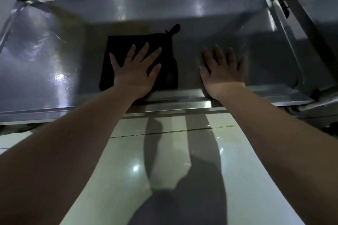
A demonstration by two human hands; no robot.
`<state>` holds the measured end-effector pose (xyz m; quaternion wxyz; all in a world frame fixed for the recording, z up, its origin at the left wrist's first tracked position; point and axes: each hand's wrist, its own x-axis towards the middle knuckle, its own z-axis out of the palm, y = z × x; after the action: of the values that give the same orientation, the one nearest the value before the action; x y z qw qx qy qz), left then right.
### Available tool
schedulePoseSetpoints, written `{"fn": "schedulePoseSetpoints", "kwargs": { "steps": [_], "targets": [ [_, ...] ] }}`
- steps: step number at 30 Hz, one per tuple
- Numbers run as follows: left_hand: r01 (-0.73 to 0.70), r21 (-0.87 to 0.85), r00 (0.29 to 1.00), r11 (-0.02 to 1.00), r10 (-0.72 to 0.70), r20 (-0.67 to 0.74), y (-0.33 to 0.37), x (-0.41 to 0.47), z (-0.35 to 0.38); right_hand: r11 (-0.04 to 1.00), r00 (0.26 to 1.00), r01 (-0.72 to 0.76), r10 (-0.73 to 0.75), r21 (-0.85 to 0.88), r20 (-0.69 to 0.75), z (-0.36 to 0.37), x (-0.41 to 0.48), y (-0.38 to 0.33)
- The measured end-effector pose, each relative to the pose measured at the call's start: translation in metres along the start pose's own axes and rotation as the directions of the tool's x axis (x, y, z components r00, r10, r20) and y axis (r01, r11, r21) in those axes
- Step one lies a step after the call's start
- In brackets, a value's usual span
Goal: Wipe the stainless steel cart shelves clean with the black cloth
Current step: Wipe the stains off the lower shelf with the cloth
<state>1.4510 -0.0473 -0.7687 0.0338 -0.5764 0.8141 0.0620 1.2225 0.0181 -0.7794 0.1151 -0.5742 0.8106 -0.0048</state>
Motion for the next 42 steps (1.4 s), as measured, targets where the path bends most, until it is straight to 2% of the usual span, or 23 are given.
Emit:
{"fn": "schedulePoseSetpoints", "kwargs": {
  "steps": [3,7,13,16,20,23,26,34,38,42],
  "targets": [
    [0.000,-0.019,0.999,1.000,0.001,0.035,-0.004,-0.005,-0.002,0.996,0.996,-0.083,0.084,-0.025,0.011,0.005,0.001,-0.024],
    [-0.006,0.012,0.999,1.000,0.006,0.034,0.015,-0.028,0.006,0.999,0.998,-0.035,0.033,-0.041,-0.053,0.009,0.000,-0.027],
    [-0.040,-0.019,0.999,0.999,0.040,0.010,0.054,-0.022,0.013,1.000,0.998,0.004,-0.005,-0.009,-0.055,0.008,0.002,-0.024],
    [-0.047,0.009,0.999,0.999,0.047,-0.016,0.027,-0.016,0.013,1.000,0.998,0.005,-0.005,-0.011,-0.063,0.008,0.001,-0.020],
    [0.104,-0.016,0.993,0.994,-0.105,-0.052,-0.054,-0.001,0.000,1.000,0.997,0.009,-0.011,-0.020,-0.070,0.009,0.001,-0.022],
    [0.113,-0.011,0.991,0.994,-0.113,-0.075,-0.082,-0.001,-0.001,0.999,0.997,-0.014,0.011,-0.046,-0.070,0.010,0.002,-0.023],
    [0.101,0.002,0.988,0.995,-0.101,-0.118,-0.078,-0.002,0.003,0.998,0.997,-0.050,0.047,-0.042,-0.067,0.011,0.008,-0.033],
    [0.109,-0.001,0.986,0.994,-0.108,-0.129,-0.074,-0.002,0.006,0.999,0.988,-0.013,0.007,-0.035,-0.153,0.015,0.020,-0.047],
    [0.026,-0.014,0.991,1.000,-0.028,-0.134,-0.047,0.010,0.007,0.998,0.988,-0.024,0.016,-0.051,-0.154,0.016,0.019,-0.050],
    [-0.051,-0.030,0.997,0.998,0.049,-0.062,0.003,0.063,-0.002,0.999,0.989,-0.017,0.012,-0.037,-0.148,0.013,0.018,-0.050]
  ]
}}
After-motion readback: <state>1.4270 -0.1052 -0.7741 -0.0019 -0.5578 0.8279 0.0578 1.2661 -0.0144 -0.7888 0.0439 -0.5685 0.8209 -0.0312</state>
